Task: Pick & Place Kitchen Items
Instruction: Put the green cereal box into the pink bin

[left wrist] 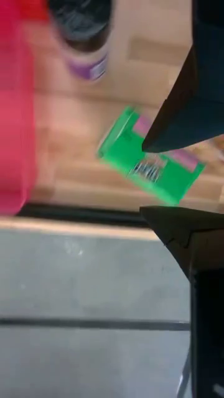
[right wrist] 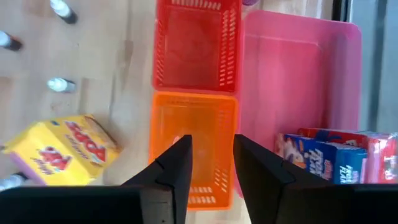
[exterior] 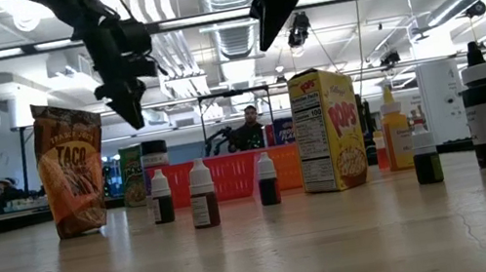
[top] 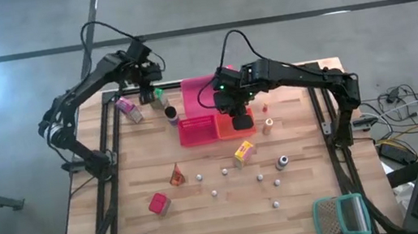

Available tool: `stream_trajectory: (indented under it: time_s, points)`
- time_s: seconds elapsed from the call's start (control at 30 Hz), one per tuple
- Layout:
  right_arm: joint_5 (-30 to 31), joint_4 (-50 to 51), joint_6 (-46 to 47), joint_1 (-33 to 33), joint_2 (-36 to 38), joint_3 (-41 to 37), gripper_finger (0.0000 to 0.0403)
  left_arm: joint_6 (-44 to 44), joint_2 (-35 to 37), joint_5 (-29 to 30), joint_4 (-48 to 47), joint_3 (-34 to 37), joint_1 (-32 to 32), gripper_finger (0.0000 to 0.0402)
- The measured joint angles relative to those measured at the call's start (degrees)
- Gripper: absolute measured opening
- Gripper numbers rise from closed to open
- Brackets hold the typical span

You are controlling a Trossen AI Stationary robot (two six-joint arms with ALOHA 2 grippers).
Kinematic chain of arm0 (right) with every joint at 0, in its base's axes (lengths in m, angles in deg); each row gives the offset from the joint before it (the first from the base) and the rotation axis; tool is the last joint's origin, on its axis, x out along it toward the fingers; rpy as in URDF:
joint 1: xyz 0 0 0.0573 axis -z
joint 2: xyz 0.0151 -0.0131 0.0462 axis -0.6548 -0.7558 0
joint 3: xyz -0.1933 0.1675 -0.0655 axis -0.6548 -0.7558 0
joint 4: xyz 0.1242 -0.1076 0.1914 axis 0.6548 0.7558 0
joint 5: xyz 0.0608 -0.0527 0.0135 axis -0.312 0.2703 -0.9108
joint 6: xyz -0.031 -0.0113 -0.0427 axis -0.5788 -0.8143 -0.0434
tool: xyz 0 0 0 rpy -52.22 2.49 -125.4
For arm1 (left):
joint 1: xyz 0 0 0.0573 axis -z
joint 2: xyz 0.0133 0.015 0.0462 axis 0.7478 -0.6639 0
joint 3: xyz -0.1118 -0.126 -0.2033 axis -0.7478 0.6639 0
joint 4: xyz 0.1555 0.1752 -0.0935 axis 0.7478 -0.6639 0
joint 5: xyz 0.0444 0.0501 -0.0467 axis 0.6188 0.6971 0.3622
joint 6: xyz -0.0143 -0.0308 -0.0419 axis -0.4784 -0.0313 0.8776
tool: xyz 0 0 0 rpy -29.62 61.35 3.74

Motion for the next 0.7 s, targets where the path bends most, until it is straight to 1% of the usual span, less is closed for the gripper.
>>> stream_trajectory:
  time_s: [0.07, 0.13, 0.2, 0.3, 0.43, 0.53, 0.6, 0.7]
  points:
    - [-1.49, 0.02, 0.74, 0.0, 0.27, 0.0, 0.012, 0.11, 0.06, 1.31, 0.07, 0.16, 1.02, 0.0156]
    - [-1.75, 0.02, 0.98, 0.0, 0.58, 0.0, 0.0123, 0.79, 0.41, 4.32, 1.93, 0.15, 1.95, 0.0156]
    - [-1.87, -0.03, 0.91, -0.01, 0.77, 0.0, 0.0126, 2.39, 0.81, 6.66, 1.8, 0.04, 2.64, 0.0156]
    - [-1.92, -0.05, 0.83, 0.0, 0.99, 0.0, 0.0129, 2.01, 0.87, 8.37, 1.7, 0.05, 3.41, 0.0156]
    - [-1.94, -0.05, 0.59, 0.0, 0.99, 0.0, 0.0127, -1.13, 0.87, 9.26, 1.71, 0.08, 4.41, 0.0156]
    - [-1.98, -0.06, -0.25, 0.0, 0.99, 0.0, 0.0117, 2.4, 0.87, 9.29, 1.96, 0.28, 4.77, 0.0156]
    - [-1.96, -0.07, -0.28, 0.0, 0.99, 0.0, 0.0109, 4.58, 0.87, 8.17, 2.18, 0.28, 5.06, 0.0156]
    - [-1.98, -0.05, -0.3, 0.0, 0.99, 0.0, 0.0096, 2.17, 0.87, 5.45, 2.09, 0.28, 5.23, 0.0156]
